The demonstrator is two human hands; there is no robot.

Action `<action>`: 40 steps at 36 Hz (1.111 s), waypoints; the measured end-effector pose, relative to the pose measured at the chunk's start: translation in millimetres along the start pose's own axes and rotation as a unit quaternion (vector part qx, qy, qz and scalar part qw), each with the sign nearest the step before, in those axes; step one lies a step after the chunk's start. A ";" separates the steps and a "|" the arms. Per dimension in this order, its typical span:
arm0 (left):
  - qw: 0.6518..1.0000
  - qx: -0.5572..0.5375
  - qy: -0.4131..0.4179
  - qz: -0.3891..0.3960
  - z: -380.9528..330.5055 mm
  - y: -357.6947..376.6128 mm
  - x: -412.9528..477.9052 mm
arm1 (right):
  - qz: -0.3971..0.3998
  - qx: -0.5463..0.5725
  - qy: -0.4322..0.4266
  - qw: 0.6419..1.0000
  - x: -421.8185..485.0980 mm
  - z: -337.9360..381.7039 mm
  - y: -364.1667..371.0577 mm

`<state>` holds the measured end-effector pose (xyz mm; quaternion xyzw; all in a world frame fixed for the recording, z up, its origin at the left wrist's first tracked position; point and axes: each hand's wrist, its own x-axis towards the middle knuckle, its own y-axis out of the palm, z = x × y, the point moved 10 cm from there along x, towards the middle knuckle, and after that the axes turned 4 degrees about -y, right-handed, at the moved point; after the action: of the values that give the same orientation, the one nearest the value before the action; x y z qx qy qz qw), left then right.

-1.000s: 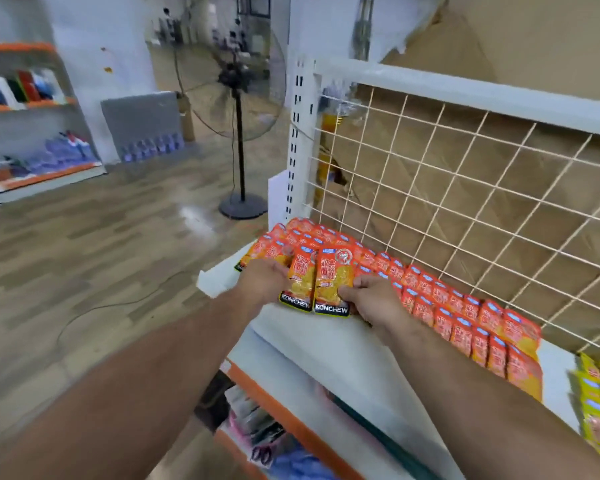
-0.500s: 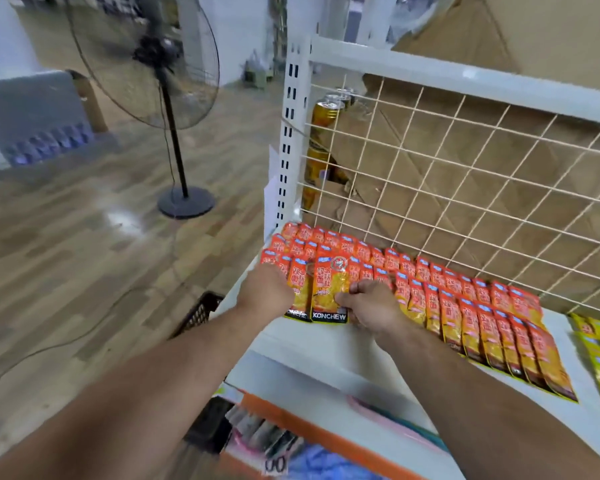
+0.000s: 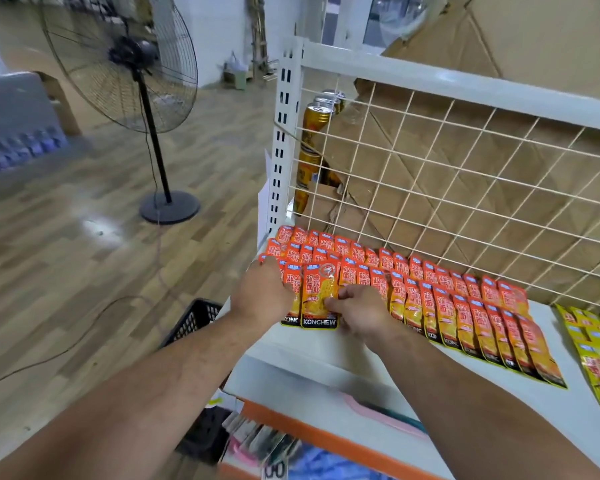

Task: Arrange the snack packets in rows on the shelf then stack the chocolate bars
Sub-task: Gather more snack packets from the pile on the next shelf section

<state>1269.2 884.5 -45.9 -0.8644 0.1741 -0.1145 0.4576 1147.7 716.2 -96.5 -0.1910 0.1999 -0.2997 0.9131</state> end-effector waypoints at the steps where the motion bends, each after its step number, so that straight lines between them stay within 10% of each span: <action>1: 1.000 0.000 0.005 -0.007 0.0 -2.8 -0.1 | -0.002 -0.011 0.004 1.000 0.8 0.3 1.6; 22: 0.997 0.036 0.057 -0.045 2.7 -22.2 -6.1 | -0.056 -0.338 -0.012 0.939 -2.2 22.4 5.3; 33: 0.981 0.092 0.168 -0.025 -29.2 -1.7 -16.0 | -0.088 -0.325 -0.073 0.939 -23.0 37.6 -5.4; 40: 0.964 0.136 0.224 0.041 -64.1 36.2 -29.0 | -0.121 -0.457 -0.170 0.864 -46.7 42.9 -40.1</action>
<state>1212.7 829.2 -41.5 -0.7381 0.2905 -0.3087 0.5249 1114.9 725.2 -29.7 -0.6579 0.1311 -0.2457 0.6997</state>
